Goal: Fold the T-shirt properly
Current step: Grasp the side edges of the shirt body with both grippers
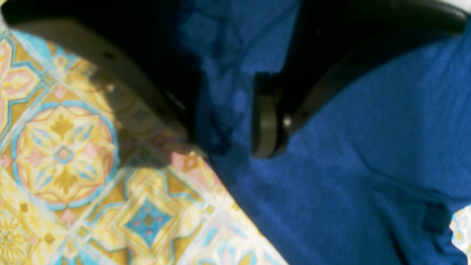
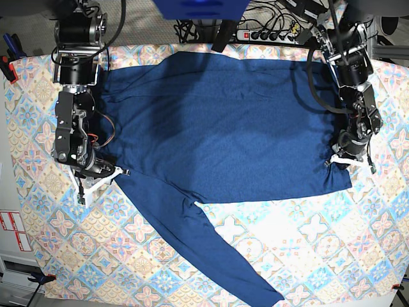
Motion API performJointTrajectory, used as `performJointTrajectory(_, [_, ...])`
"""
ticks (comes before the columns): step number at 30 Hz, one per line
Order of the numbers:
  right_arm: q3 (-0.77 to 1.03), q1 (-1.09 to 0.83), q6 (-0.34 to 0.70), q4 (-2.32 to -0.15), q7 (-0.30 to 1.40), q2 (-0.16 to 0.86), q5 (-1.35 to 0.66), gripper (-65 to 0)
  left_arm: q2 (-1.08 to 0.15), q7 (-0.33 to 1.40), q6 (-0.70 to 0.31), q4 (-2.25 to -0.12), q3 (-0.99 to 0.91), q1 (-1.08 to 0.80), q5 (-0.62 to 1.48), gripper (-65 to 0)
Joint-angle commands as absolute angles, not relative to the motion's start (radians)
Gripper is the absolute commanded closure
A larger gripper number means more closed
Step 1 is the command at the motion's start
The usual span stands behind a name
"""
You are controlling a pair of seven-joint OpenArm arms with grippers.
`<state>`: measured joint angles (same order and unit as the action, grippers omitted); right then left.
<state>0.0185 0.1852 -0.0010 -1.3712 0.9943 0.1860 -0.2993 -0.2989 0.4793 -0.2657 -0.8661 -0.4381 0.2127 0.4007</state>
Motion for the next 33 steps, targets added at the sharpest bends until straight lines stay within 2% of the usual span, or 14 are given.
performJointTrajectory(1, [0.021, 0.209, 0.004, -1.385, 0.978, 0.197, -0.306, -18.4, -0.311, 0.464, -0.271, -0.883, -0.441, 0.231, 0.409, -11.9])
performJointTrajectory(3, [0.021, 0.209, 0.004, -1.385, 0.978, 0.197, -0.306, -20.3, -0.311, 0.464, -0.268, -0.883, -0.441, 0.231, 0.407, -20.4])
performJointTrajectory(6, [0.021, 0.209, 0.004, -1.385, 0.978, 0.197, -0.306, -23.4, -0.311, 0.464, -0.219, -0.883, -0.441, 0.231, 0.409, -29.6])
performJointTrajectory(11, [0.021, 0.209, 0.004, -1.386, 0.978, 0.197, -0.306, -26.3, -0.325, 0.458, -0.199, -0.883, -0.441, 0.248, 0.409, -38.8])
performJointTrajectory(21, [0.021, 0.202, 0.004, -1.397, 0.983, 0.197, -0.306, -26.3, -0.326, 0.460, -0.197, -0.875, -0.441, 0.323, 0.403, -39.3])
performJointTrajectory(33, [0.021, 0.200, 0.004, -1.399, 0.983, 0.197, -0.306, -26.3, -0.328, 0.453, -0.197, -0.831, -0.441, 0.325, 0.409, -39.3])
